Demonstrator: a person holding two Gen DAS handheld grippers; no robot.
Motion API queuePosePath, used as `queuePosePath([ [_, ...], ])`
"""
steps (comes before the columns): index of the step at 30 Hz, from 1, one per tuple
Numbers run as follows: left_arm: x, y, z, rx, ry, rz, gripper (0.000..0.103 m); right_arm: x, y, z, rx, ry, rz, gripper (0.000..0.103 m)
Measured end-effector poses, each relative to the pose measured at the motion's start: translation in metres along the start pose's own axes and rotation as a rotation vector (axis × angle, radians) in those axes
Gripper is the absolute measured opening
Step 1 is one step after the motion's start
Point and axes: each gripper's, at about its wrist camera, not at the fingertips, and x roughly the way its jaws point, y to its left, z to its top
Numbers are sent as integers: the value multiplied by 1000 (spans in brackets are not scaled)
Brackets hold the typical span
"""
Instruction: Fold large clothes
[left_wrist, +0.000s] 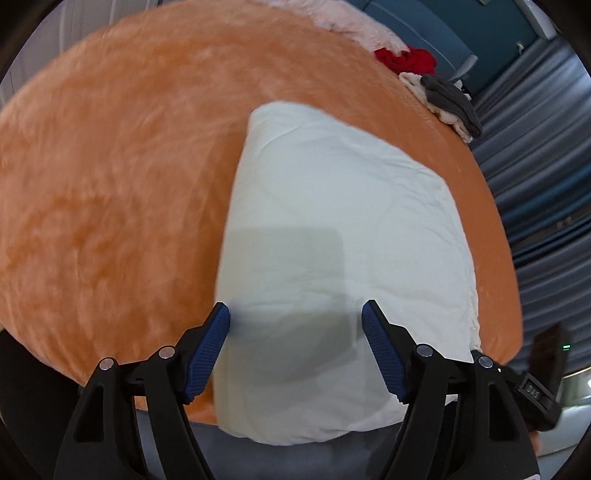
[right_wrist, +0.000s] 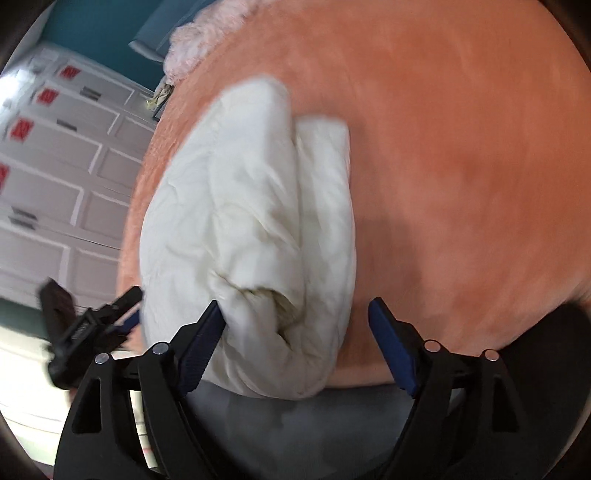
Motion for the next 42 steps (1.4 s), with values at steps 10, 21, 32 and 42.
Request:
queuePosePath([
  [10, 34, 28, 0, -122, 72, -183, 95, 42, -16, 0, 146, 60, 208, 81],
  [21, 20, -17, 3, 53, 12, -122, 82, 29, 29, 8, -45, -6, 153, 32],
  [32, -56, -69, 25, 266, -183, -100, 70, -23, 112, 12, -292, -195, 80, 25],
  [42, -109, -109, 72, 363, -342, -128, 66, -65, 161, 45, -421, -344, 91, 24],
])
